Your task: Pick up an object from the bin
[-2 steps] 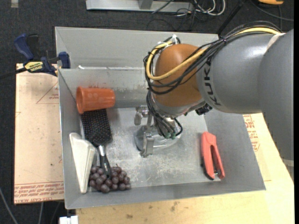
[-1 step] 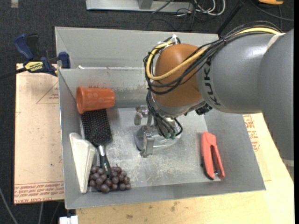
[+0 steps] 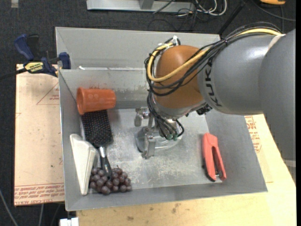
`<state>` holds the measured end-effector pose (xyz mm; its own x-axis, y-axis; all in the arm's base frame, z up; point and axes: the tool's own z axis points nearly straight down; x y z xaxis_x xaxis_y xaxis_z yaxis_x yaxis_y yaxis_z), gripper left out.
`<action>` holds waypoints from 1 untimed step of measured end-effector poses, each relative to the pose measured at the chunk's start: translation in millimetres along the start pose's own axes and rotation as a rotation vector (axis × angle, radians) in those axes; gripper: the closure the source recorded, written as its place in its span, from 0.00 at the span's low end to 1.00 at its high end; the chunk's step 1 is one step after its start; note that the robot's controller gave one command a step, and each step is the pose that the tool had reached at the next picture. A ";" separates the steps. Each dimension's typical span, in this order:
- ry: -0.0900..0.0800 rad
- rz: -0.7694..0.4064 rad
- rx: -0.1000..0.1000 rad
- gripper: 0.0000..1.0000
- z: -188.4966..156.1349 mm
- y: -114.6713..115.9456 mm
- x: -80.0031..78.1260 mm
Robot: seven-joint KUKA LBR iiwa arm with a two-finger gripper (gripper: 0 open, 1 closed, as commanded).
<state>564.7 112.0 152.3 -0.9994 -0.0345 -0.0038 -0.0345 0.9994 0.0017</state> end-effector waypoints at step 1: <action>0.000 -0.185 0.000 0.00 36.8 -35.3 -21.0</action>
Offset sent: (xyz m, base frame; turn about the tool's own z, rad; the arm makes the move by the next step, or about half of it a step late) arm 0.0245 -0.0919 -0.0530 0.0238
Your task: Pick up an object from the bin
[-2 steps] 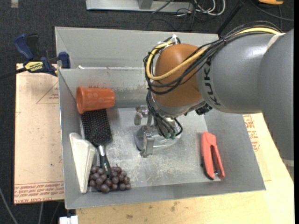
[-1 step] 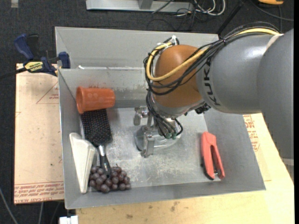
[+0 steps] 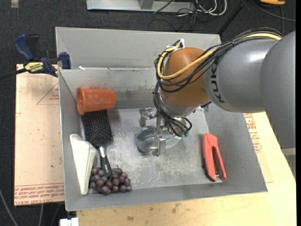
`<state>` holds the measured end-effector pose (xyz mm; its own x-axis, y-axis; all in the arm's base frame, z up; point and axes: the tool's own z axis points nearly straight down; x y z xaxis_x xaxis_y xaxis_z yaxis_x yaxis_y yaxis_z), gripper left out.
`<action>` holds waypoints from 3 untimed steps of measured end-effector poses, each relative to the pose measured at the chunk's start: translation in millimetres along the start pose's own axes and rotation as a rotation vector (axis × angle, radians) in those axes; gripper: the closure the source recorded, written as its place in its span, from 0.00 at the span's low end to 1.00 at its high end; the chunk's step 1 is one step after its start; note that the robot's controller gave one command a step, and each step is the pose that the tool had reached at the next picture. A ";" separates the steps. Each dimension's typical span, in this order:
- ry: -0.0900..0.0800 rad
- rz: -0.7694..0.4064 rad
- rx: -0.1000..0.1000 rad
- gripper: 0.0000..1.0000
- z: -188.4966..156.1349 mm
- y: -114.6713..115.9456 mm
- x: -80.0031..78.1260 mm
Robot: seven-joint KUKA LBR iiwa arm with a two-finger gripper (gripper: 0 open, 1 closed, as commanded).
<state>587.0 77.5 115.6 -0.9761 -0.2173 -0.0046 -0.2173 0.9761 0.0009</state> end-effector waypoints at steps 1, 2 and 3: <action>-0.009 0.211 0.001 1.00 13.1 -56.8 6.7; -0.009 0.211 0.000 1.00 13.1 -56.8 6.8; 0.006 0.188 0.000 1.00 -32.6 -61.7 11.7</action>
Offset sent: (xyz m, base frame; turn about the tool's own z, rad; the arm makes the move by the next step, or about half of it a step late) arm 0.0000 0.0000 0.0000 0.0000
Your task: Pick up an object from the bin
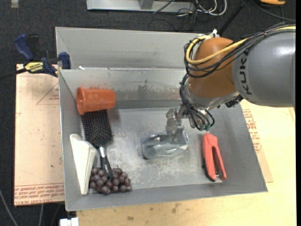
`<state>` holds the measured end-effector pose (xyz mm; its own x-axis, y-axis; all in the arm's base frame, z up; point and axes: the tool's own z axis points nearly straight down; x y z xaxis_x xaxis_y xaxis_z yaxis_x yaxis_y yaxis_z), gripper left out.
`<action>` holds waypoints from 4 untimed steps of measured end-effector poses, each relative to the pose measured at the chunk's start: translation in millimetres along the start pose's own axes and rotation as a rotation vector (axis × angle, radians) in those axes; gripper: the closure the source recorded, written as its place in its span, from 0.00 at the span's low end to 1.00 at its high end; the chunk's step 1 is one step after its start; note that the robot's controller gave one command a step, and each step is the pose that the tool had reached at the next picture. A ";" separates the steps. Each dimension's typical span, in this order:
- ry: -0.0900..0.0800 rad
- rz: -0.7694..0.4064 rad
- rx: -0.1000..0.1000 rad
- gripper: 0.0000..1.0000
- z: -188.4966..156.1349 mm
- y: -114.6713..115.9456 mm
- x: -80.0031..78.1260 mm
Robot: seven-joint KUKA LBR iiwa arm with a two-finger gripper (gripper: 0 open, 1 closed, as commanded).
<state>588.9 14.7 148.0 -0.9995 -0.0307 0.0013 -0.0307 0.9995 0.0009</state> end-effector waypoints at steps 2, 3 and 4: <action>-0.003 -0.153 0.001 0.00 -87.8 -30.7 10.3; -0.003 -0.153 0.000 0.00 -87.9 -30.4 10.3; -0.010 -0.184 0.001 0.00 -33.9 -12.7 3.9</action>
Offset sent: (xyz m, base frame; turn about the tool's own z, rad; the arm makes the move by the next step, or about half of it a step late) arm -0.0099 -0.0311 0.0882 -0.1552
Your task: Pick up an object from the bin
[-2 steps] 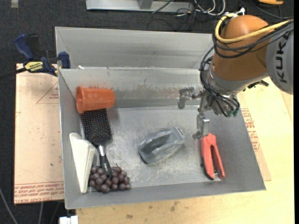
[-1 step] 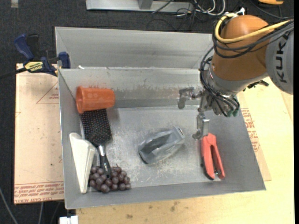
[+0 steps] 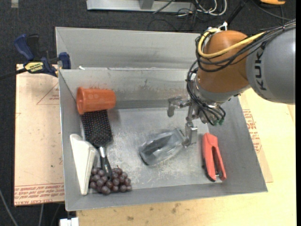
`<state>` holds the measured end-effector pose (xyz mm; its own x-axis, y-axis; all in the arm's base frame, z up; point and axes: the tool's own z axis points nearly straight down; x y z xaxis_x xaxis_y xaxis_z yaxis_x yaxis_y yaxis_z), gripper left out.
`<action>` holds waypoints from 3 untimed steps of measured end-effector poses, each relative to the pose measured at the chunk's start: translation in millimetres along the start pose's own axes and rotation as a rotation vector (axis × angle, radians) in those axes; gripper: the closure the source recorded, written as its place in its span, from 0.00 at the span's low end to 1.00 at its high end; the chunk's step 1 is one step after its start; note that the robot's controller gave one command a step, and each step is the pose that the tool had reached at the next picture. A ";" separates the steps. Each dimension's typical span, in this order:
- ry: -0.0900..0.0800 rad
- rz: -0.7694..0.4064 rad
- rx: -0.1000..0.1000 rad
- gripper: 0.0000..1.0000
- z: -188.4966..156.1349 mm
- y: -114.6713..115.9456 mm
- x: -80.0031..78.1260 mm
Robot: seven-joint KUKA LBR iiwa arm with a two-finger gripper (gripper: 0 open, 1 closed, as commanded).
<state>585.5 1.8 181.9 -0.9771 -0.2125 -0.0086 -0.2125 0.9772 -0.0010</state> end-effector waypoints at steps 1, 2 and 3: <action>0.009 0.072 -0.003 0.00 35.3 3.3 7.1; 0.006 -0.001 -0.001 0.00 68.2 33.6 4.1; 0.006 -0.225 -0.003 0.00 98.1 40.9 4.6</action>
Offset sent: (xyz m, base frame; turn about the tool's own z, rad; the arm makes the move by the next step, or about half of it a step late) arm -0.0132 0.0454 -0.0810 -0.0321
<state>573.1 40.9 83.7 -0.9053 -0.4248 -0.0025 -0.4248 0.9053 0.0007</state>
